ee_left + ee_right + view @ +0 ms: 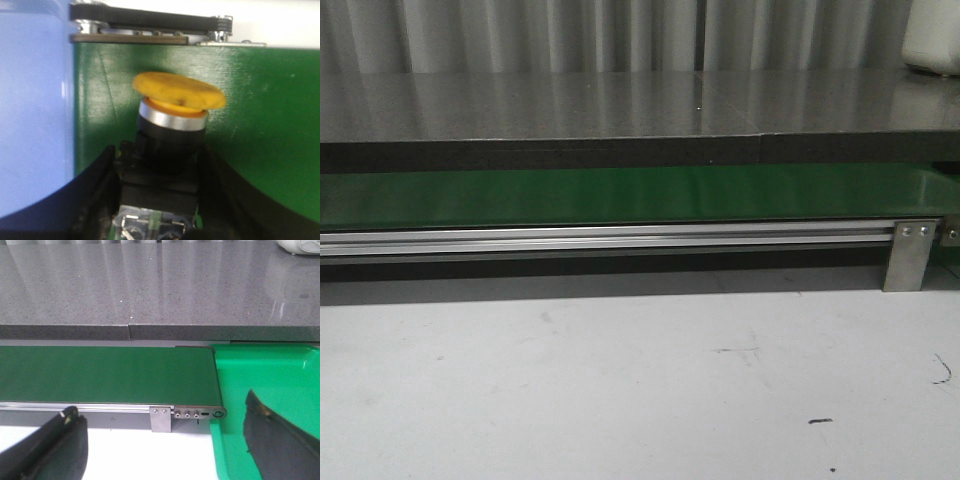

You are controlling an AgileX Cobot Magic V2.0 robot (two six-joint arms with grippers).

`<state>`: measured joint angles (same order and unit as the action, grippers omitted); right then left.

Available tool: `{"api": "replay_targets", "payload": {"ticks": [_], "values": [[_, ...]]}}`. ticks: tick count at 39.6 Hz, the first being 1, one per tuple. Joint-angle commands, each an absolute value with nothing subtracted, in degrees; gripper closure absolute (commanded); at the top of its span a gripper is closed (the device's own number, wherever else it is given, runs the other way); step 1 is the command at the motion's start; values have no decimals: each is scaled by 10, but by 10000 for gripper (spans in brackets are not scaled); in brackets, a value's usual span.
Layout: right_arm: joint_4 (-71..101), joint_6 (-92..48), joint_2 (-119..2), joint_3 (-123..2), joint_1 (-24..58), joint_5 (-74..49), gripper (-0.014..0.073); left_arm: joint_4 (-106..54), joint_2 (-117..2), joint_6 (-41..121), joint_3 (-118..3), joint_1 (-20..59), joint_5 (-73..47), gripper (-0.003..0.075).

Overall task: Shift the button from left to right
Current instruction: 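Place the button on the conveyor belt end near the blue bin, release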

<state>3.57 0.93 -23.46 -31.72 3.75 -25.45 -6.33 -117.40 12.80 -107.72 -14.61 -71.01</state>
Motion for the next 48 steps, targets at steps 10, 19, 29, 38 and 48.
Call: {"api": "replay_targets", "payload": {"ticks": [10, 19, 29, 38, 48], "values": [[36, 7, -242, -338, 38, -212, -52, -79, -1172, 99, -1086, -143, -725, 554], [36, 7, -242, -338, 38, -212, -52, -90, -1178, 99, -1086, -136, -719, 315], [36, 7, -242, -338, 38, -212, -52, -90, -1172, 109, -1088, -115, -722, 165], [36, 7, -242, -338, 38, -212, -52, -90, -1137, 114, -1113, -85, -735, 181], [36, 7, -242, -338, 38, -212, -52, -90, -1091, 114, -1111, -75, -735, 349]]}}
